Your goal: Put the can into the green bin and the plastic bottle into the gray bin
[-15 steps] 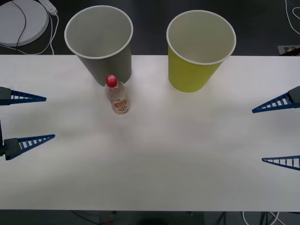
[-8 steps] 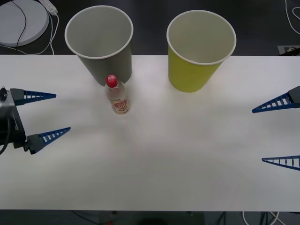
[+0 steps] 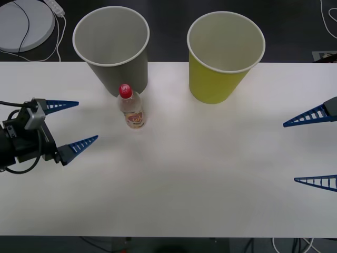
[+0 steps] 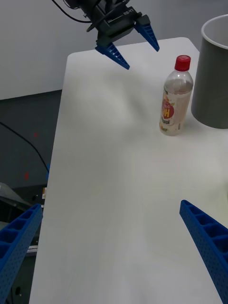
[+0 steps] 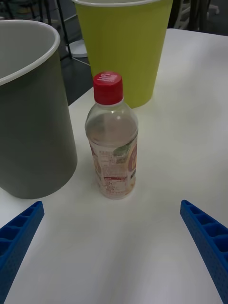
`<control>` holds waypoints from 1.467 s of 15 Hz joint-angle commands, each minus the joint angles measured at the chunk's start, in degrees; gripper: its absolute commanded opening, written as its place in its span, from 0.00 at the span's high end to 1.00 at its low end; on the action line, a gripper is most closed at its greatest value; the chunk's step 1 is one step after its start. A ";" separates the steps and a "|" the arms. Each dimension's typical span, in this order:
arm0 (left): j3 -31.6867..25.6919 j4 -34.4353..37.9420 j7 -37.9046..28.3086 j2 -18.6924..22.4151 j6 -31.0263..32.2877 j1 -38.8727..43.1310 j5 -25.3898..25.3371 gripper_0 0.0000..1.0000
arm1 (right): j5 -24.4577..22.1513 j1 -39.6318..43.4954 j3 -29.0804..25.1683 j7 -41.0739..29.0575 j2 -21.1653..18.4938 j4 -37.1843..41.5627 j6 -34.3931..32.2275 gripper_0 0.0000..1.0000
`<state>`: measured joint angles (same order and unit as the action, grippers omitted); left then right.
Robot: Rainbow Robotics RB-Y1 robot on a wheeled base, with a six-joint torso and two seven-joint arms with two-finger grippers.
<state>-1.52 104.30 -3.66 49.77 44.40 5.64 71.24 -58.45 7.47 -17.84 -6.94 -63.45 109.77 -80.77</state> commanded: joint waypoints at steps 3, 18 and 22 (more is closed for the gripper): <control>2.66 -2.08 -0.12 -2.83 -1.69 -2.57 0.92 0.00 | 0.00 0.00 0.00 0.00 0.00 0.00 0.00 0.00; 6.00 -5.15 -3.46 -14.26 -5.38 -8.54 15.25 0.00 | 0.00 0.00 0.00 0.00 0.00 0.00 0.00 0.00; 8.55 -7.88 -4.25 -14.61 -6.52 -11.80 16.21 0.00 | 0.00 0.00 0.00 0.00 0.00 0.00 0.00 0.00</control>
<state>6.76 96.93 -7.84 35.16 37.93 -5.56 87.46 -58.45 7.47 -17.84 -6.94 -63.45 109.77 -80.77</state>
